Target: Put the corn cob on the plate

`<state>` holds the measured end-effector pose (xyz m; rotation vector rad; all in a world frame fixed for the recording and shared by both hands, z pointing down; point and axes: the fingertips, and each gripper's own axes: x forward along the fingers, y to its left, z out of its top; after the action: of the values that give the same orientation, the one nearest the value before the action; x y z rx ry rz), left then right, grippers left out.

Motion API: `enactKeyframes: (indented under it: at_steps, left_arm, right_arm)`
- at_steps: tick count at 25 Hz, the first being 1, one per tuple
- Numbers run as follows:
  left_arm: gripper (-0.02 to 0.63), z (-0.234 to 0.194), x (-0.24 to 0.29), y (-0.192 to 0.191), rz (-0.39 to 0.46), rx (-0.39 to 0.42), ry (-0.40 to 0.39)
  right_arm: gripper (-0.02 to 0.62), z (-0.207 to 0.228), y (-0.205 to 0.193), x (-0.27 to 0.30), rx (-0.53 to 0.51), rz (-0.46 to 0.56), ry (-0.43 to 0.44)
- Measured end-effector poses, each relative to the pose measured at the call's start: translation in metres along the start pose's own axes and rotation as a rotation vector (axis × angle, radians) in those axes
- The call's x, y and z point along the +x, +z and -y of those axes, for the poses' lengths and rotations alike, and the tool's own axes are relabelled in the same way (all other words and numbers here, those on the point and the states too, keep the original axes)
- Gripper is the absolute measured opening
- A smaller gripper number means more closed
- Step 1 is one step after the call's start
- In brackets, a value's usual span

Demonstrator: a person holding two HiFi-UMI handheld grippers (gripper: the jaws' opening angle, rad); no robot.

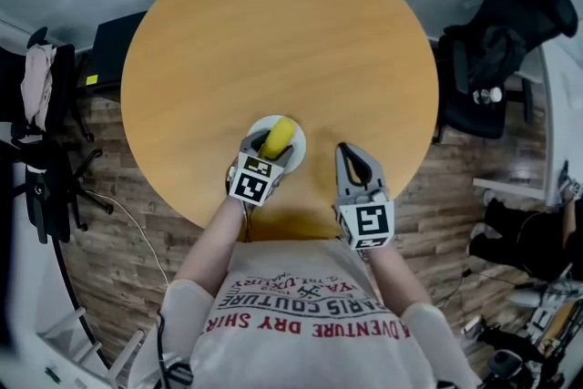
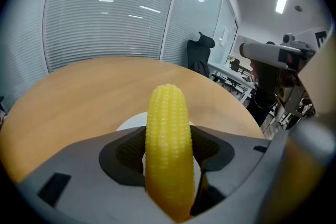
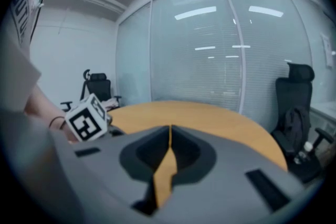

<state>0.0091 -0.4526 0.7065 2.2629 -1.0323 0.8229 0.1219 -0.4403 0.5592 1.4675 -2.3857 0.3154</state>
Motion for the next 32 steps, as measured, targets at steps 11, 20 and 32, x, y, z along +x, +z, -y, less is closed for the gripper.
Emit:
enactKeyframes:
  at_steps: [11, 20, 32]
  left_arm:
    - [0.281, -0.007, 0.019, -0.013, -0.091, 0.061, 0.058]
    - [0.282, -0.01, 0.02, -0.011, -0.069, 0.038, 0.101]
    - [0.298, 0.003, -0.022, 0.037, 0.143, 0.016, 0.123]
  right_arm:
    - [0.031, 0.016, -0.017, 0.006, 0.052, -0.032, -0.024]
    - [0.031, 0.015, -0.019, 0.005, 0.064, -0.039, -0.018]
    - [0.031, 0.014, -0.002, -0.014, 0.043, -0.007, -0.013]
